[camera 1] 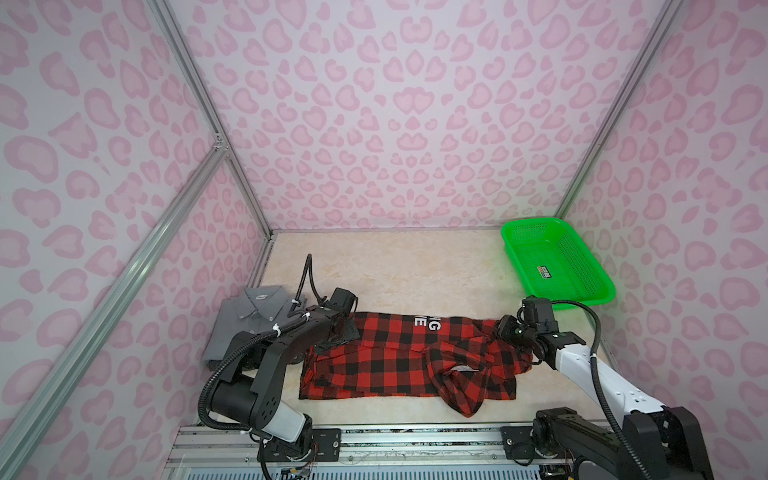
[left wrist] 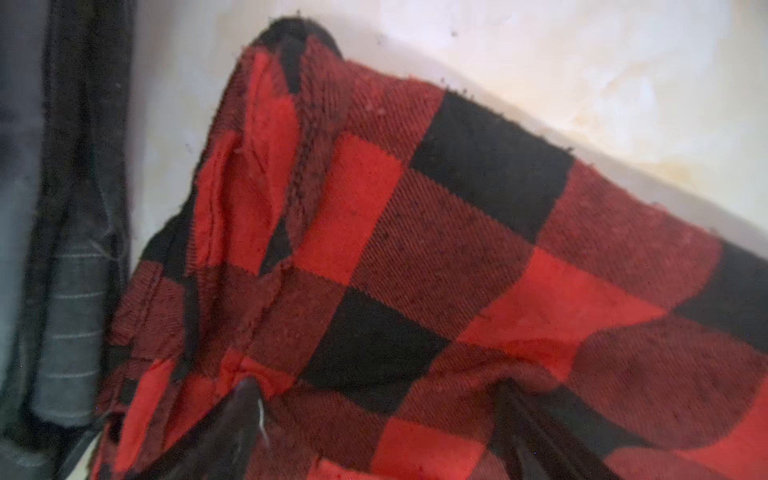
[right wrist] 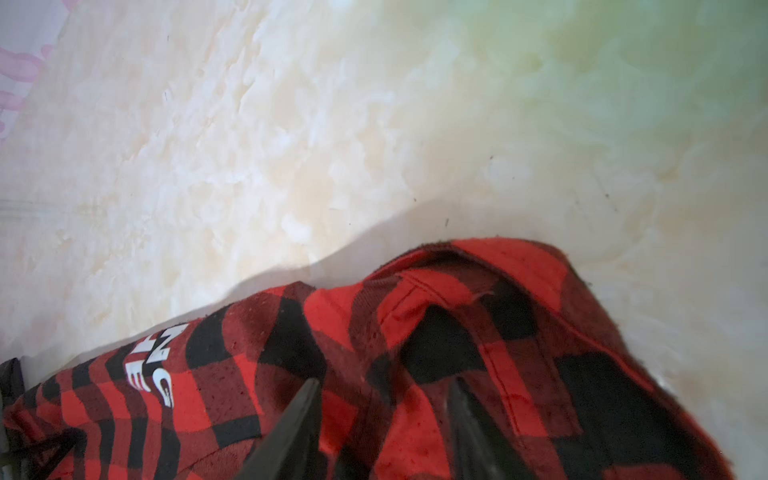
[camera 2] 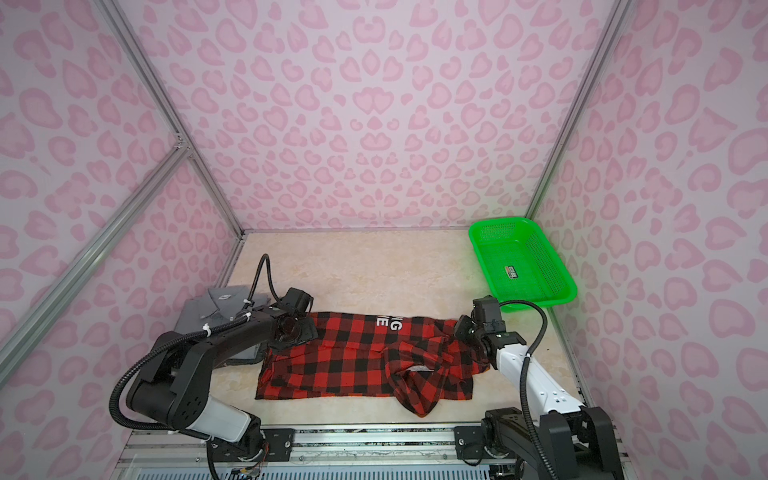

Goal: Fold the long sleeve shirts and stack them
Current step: 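Tug the shirt's side with the right gripper while the left holds the edge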

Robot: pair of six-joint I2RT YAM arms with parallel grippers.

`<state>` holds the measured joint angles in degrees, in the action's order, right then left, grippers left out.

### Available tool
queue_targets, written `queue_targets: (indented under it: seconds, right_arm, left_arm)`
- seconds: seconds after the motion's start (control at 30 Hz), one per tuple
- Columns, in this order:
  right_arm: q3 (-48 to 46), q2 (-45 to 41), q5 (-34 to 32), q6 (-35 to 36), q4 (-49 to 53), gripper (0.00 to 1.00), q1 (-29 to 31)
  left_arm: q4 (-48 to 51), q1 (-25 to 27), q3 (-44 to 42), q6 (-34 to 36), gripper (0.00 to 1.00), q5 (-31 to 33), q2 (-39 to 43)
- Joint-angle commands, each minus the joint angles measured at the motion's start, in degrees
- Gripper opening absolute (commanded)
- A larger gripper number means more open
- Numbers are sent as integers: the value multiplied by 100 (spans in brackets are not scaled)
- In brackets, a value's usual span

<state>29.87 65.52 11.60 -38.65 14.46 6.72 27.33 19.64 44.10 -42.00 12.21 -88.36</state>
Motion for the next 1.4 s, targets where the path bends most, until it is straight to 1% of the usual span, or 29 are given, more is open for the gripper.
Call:
queue_targets:
  seconds: [0.0,0.1,0.33,0.47,0.57,0.7,0.77,0.87,0.97,1.07,1.2,1.23,1.37]
  right_arm:
    - [51,383,55,-43,-396,50,-12]
    - [303,940,148,-22,-453,44,-13]
    - [675,2102,185,-246,-1151,40,-13]
    - [1145,2793,124,-355,-1326,40,-13]
    - [1618,3251,-47,-393,-1358,40,-21]
    - [2205,3607,104,-440,-1340,43,-33]
    - [2347,3453,152,-450,-1217,45,0]
    - [2271,2906,-45,-458,-923,51,42]
    - [1976,2246,19,-445,-716,54,69]
    - [1610,1501,30,-248,-379,58,260]
    - [836,512,106,-263,-16,60,720]
    - [613,167,53,-274,105,61,942]
    - [-58,-1175,-545,-430,804,62,1939]
  left_arm:
    - [255,-39,-59,-33,89,-147,-123]
    - [259,-63,-50,-36,89,-158,-146]
    - [194,-127,-50,-10,89,-192,-136]
    - [181,-145,-25,7,89,-169,-164]
    - [158,-140,-24,16,89,-157,-162]
    - [146,-161,-15,42,89,-141,-175]
    - [133,-179,-1,56,89,-142,-188]
    - [130,-199,58,102,89,-114,-241]
    - [139,-211,151,139,89,-117,-330]
    - [150,-283,195,178,89,-263,-341]
    - [278,-342,207,140,89,-401,-92]
    - [303,-350,213,132,90,-450,27]
    - [505,-364,364,130,91,-745,362]
